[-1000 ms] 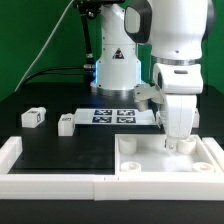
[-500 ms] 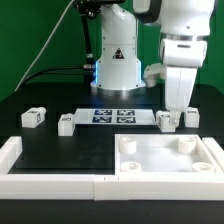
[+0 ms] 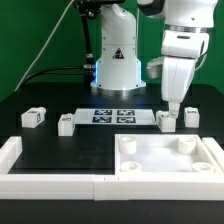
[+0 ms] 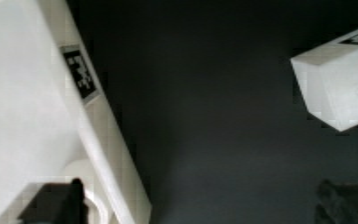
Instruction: Assemble one leg
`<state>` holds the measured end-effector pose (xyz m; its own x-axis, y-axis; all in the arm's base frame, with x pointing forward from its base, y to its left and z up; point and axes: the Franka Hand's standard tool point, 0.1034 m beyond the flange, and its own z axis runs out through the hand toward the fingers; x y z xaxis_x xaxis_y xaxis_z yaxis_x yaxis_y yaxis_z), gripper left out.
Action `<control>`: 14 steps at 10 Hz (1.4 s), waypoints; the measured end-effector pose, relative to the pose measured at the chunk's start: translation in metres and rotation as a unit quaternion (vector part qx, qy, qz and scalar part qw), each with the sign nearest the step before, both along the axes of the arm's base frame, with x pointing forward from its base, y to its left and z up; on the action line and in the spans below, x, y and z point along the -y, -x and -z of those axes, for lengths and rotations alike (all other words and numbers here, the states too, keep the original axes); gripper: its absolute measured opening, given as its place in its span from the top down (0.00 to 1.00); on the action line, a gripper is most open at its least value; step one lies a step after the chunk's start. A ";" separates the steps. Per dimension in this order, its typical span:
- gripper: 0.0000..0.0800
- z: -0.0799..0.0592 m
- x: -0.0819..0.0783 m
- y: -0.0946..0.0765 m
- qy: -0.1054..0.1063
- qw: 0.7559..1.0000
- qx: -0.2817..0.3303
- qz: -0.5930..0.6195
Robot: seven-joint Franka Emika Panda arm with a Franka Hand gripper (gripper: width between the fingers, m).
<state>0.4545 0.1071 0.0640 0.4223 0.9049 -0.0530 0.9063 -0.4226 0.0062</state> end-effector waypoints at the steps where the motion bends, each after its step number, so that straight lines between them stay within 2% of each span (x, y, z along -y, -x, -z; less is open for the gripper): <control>1: 0.19 0.000 -0.001 0.000 -0.001 0.998 0.002 0.056; 2: 0.19 0.000 -0.001 0.001 -0.002 0.994 0.003 0.109; 3: 0.19 0.001 -0.002 0.007 -0.016 0.978 0.012 0.209; 4: 0.19 0.003 -0.003 0.017 -0.019 0.960 0.011 0.281; 7: 0.19 0.008 -0.020 0.032 -0.026 0.874 0.001 0.485; 9: 0.19 0.012 -0.040 0.046 -0.027 0.807 -0.010 0.589; 12: 0.19 0.012 -0.043 0.048 -0.028 0.815 -0.012 0.579; 14: 0.19 0.013 -0.041 0.051 -0.014 0.821 -0.024 0.570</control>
Offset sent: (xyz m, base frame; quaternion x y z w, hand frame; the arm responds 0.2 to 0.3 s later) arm -0.0285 -0.0042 -0.0006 -0.0097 0.0223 0.3298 0.9437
